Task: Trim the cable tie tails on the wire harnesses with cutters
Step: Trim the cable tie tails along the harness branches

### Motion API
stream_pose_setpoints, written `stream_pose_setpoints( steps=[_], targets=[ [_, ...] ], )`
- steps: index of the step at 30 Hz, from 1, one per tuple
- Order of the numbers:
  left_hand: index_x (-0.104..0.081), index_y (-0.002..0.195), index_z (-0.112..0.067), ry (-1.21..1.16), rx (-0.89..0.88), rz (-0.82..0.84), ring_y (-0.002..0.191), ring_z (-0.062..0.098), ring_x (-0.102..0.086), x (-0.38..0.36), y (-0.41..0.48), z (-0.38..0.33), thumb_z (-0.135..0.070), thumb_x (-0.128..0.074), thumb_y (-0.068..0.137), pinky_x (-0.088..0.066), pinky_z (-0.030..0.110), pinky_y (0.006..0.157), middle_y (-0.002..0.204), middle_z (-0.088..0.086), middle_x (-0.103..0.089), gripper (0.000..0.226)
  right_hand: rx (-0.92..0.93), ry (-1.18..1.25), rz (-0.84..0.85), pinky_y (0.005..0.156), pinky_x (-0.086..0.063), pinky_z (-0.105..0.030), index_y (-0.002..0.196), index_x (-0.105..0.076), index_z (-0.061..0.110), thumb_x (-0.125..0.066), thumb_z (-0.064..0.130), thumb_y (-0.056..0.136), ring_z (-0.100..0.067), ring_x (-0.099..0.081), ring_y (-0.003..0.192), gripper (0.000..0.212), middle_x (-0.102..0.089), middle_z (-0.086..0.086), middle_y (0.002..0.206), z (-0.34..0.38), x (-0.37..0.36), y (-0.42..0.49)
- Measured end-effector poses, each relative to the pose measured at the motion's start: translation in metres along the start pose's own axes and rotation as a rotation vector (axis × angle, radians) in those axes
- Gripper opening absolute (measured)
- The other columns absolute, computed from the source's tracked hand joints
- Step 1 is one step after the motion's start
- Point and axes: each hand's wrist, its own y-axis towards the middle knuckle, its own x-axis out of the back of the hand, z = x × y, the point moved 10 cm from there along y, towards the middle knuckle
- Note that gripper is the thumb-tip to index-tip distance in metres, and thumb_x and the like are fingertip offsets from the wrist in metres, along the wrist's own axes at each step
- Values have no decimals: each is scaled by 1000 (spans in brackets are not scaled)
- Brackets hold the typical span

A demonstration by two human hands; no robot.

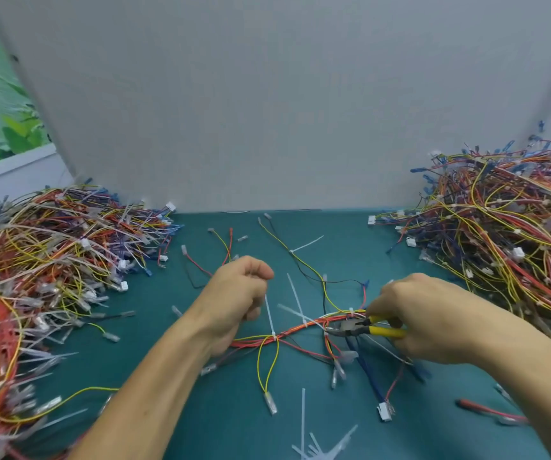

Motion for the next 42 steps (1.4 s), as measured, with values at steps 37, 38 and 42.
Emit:
stream_pose_setpoints(
  steps=[37,38,42],
  targets=[
    [-69,65,-17,54,-143,185,45,2,-41,-52,-1,13,-3,-69,83,-33,12,45,59,-6,-58,23,11,14,-66,61,-45,-34,75,-52,22,-53,26,78,-28,-52,77,5,-52,0,74,2,2,3],
    [-67,66,-16,-24,-134,154,45,3,-38,-46,1,11,-2,-65,85,-32,14,44,61,-5,-55,24,22,53,-79,64,-47,-36,75,-51,24,-53,28,79,-26,-52,79,6,-55,1,78,1,4,3],
    [-52,76,-11,-309,-97,13,45,7,-30,-16,14,10,-7,-43,99,-28,21,47,68,0,-59,25,12,233,-177,79,-44,-38,93,-51,30,-56,46,89,-16,-50,88,17,-51,10,90,-7,21,3]
  ],
)
